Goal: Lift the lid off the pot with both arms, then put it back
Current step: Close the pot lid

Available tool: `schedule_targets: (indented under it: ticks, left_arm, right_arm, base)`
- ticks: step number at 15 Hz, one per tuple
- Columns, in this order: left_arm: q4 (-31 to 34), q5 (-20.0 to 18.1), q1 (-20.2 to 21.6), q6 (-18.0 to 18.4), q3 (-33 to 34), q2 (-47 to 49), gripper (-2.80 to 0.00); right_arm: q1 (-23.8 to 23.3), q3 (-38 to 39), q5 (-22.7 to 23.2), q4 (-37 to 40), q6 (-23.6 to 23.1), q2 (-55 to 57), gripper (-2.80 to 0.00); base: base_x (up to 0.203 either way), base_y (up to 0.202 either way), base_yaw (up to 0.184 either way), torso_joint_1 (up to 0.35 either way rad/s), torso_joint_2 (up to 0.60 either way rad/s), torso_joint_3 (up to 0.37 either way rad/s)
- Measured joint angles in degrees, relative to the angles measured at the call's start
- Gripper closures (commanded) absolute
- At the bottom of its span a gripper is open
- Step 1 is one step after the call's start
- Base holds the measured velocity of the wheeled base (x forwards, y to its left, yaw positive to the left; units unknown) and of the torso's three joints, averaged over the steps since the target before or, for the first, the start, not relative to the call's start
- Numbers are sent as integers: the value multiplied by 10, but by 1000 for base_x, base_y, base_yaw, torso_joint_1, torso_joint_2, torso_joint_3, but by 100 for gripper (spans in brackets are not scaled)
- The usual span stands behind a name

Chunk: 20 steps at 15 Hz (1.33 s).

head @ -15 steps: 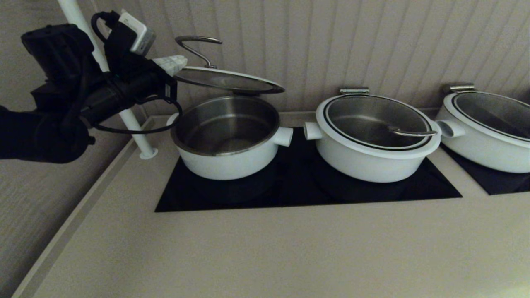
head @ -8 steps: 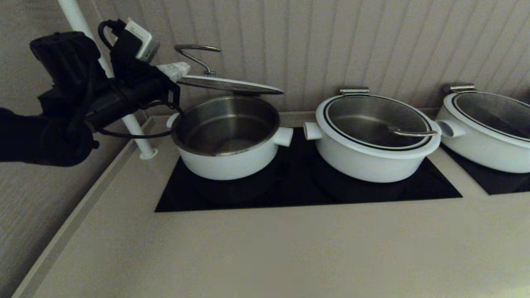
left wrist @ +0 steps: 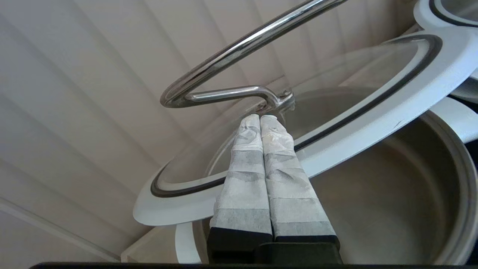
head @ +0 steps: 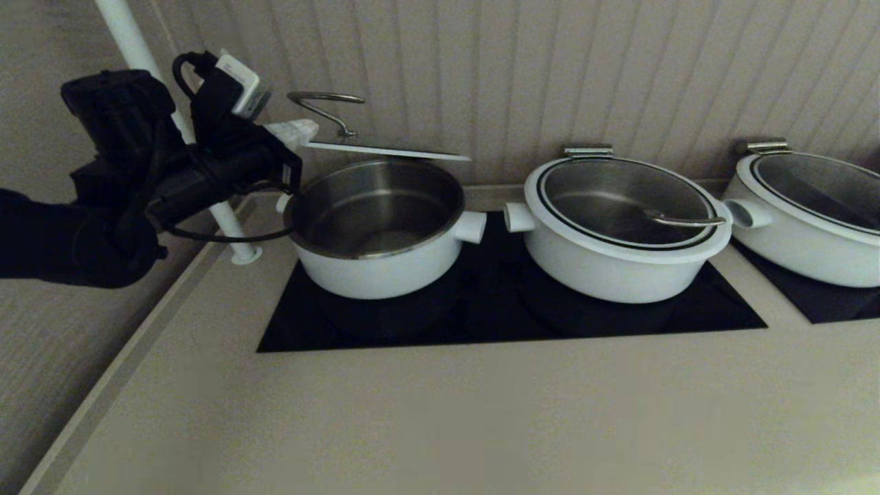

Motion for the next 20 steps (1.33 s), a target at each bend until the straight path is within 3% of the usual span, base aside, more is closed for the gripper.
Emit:
schedule_targets:
  ticks: [20]
  left_arm:
    - [-1, -1, -1, -1, 99, -22, 0]
  right_arm:
    - [0, 0, 0, 0, 0, 0, 0]
  base:
    - [0, 0, 0, 0, 0, 0]
